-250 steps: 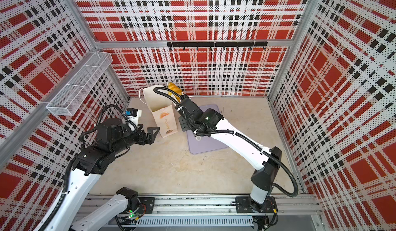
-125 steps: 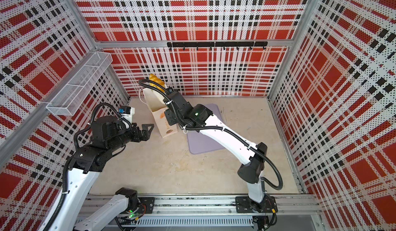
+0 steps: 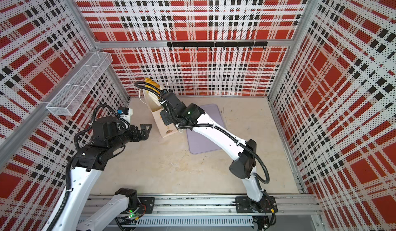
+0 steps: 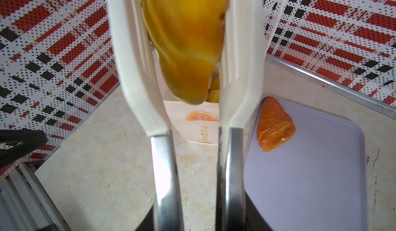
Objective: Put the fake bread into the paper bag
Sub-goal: 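Carry the croissant in the tongs over the bag opening, then open the tongs with right gripper to drop the croissant into the bag, then move the empty tongs back over the tray toward the orange bun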
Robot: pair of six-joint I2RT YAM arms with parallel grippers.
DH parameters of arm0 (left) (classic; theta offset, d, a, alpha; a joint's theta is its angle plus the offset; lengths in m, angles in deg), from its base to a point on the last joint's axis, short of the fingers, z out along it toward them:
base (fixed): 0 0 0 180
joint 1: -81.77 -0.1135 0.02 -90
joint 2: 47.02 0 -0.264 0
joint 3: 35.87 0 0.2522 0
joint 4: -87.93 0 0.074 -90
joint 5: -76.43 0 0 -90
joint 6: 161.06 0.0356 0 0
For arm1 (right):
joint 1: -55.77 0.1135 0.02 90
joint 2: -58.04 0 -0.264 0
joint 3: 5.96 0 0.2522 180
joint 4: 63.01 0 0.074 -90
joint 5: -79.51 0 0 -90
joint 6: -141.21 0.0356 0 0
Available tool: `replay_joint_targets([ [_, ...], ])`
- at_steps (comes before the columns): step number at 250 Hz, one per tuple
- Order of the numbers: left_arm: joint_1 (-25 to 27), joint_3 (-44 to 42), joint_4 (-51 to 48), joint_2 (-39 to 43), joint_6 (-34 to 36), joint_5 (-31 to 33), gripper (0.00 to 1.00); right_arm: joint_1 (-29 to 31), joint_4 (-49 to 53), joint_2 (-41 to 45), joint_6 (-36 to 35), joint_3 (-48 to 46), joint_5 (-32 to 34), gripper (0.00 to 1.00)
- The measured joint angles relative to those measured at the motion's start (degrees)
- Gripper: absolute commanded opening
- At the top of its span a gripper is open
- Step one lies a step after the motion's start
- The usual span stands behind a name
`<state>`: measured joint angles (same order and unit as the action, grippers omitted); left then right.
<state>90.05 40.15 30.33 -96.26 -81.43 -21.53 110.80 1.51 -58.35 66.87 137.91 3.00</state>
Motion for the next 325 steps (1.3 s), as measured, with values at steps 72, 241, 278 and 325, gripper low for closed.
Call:
replay_joint_targets([
  [72, -0.09, -0.31, 0.15, -0.22, -0.33, -0.92, 0.99, -2.75, 0.0, -4.22, 0.46, 2.05, -1.62, 0.4],
  [241, -0.11, -1.9, 1.03, -2.1, -2.47, -6.34, 0.99, -4.9, 2.27, -7.08, 0.61, 6.05, -4.33, 0.61],
  [278, -0.11, -1.88, 1.03, -2.4, -2.51, -6.34, 0.99, -4.92, 2.78, -6.84, 0.39, 6.08, -4.07, 0.61],
  [325, 0.24, -1.88, 1.01, -2.23, -3.43, -6.27, 0.99, -4.92, 3.1, -1.97, -0.31, 1.57, -2.1, 0.61],
])
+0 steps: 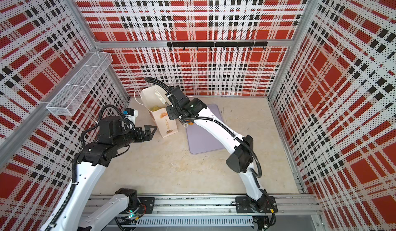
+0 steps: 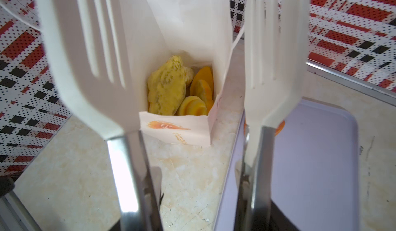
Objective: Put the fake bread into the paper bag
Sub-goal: 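Move the empty tongs back over the tray toward the orange bun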
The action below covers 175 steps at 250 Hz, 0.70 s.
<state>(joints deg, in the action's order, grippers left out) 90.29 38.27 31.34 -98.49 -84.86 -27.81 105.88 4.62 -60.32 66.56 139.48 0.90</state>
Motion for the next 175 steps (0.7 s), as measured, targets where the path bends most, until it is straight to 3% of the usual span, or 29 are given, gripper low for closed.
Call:
replay_joint_targets([
  [98, 10.84, -1.97, 1.81, 3.61, -3.54, 10.29, 0.99, -4.04, -2.32, 17.7, -1.03, -17.9, 3.43, 0.61],
  [175, 17.53, -6.21, 2.82, 4.57, -10.54, 21.68, 1.0, -12.07, -3.19, 19.56, -1.46, -30.38, -0.24, 0.61],
])
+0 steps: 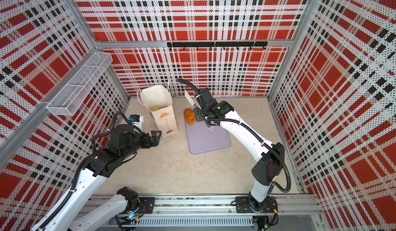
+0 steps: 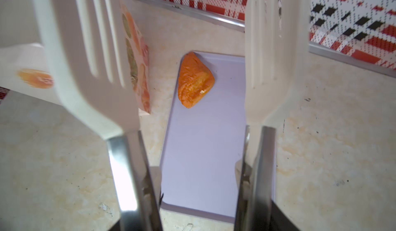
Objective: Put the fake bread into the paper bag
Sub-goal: 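Move the empty tongs back over the tray toward the orange bun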
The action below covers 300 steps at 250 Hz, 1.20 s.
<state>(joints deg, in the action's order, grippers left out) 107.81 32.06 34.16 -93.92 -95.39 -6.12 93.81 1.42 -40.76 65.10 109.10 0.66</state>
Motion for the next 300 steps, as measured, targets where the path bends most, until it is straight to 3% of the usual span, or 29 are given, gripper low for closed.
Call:
replay_joint_targets([
  [88, 1.66, -6.64, 0.52, -0.98, -9.84, 7.52, 0.99, -4.28, -0.55, -2.89, -0.92, -3.23, -3.74, 0.6],
  [192, 11.23, -12.96, -2.45, 0.39, -23.08, 14.32, 0.99, -4.26, -1.2, -16.98, -0.52, -3.04, -11.89, 0.59],
  [244, 14.51, -12.98, -3.15, -1.68, -25.79, 15.54, 0.99, -3.89, -1.14, -18.95, 0.55, -3.06, -13.66, 0.62],
  [300, 14.67, -12.98, -4.02, -2.43, -25.73, 15.52, 1.0, -2.71, -0.48, -22.05, 1.46, -0.5, -14.21, 0.62],
])
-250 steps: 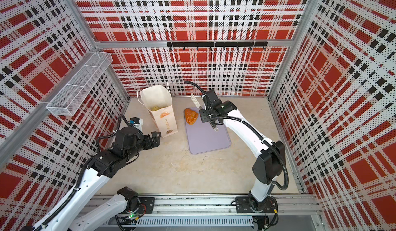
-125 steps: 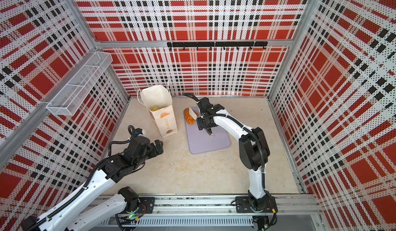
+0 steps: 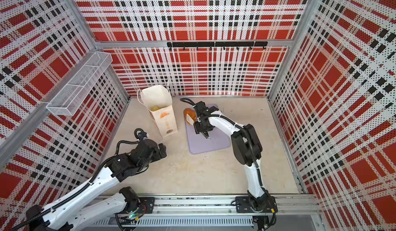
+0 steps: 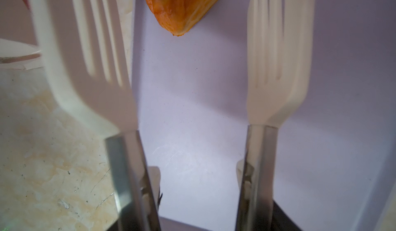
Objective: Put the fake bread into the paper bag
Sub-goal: 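Move the empty tongs back over the tray toward the orange bun, then lower the tongs with right gripper onto the orange bun and pinch it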
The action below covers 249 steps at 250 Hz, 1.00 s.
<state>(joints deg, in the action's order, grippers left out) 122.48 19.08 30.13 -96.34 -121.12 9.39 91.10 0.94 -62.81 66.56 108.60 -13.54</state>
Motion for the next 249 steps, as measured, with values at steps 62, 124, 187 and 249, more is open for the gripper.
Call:
replay_joint_targets([
  [62, 0.0, 0.48, -1.53, -0.83, 1.55, -0.09, 0.99, 0.44, 2.27, -4.39, 0.76, 2.14, 1.36, 0.59],
  [124, 0.0, 1.64, -1.73, -1.2, 3.06, -0.13, 1.0, 0.35, 4.44, -6.25, 0.2, 4.72, 4.24, 0.49],
  [187, 0.22, 2.49, -1.86, -3.61, 3.21, -0.35, 1.0, -2.16, 4.26, -3.45, -1.33, -3.37, 5.4, 0.47],
  [249, 4.46, 3.52, -1.49, -6.6, 2.45, -0.22, 0.99, -5.79, 4.11, 0.87, -6.14, -7.52, 6.78, 0.5],
])
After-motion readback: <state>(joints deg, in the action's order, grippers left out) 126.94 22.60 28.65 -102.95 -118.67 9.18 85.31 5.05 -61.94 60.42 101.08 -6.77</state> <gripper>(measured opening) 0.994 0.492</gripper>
